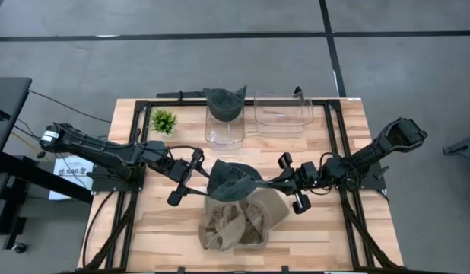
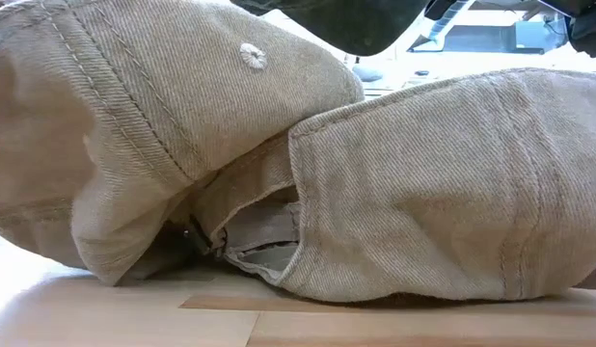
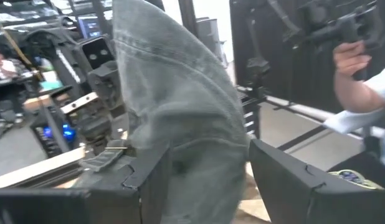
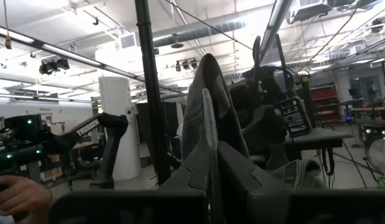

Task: Pick & Place hat
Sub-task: Put the black cap into the left transparent bin

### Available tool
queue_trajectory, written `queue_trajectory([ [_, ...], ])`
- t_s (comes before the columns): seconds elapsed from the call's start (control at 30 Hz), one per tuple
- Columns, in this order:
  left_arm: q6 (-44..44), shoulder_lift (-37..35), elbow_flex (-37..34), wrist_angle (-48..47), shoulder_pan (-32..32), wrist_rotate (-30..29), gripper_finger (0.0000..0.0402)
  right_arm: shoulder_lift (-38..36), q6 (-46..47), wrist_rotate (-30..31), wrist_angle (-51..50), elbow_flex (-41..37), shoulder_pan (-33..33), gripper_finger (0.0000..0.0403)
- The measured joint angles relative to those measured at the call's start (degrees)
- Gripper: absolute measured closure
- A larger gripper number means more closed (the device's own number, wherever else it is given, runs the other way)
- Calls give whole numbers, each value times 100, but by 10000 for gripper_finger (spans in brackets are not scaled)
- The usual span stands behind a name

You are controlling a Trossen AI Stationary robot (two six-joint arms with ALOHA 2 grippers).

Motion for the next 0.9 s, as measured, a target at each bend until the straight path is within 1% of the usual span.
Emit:
queue_trajectory([
  [0.17, -162, 0, 2, 12, -2, 366, 188, 0, -17, 22, 4, 0, -2, 397],
  [0.23, -165, 0, 0, 12, -2, 414, 188, 0, -20, 20, 7, 0, -21, 397],
  [0.77, -165, 82, 2, 26, -4, 408, 188, 0, -12, 12, 13, 0, -177, 397],
  [0.9, -162, 217, 2, 12, -2, 158, 188, 0, -12, 9, 43, 0, -177, 397],
])
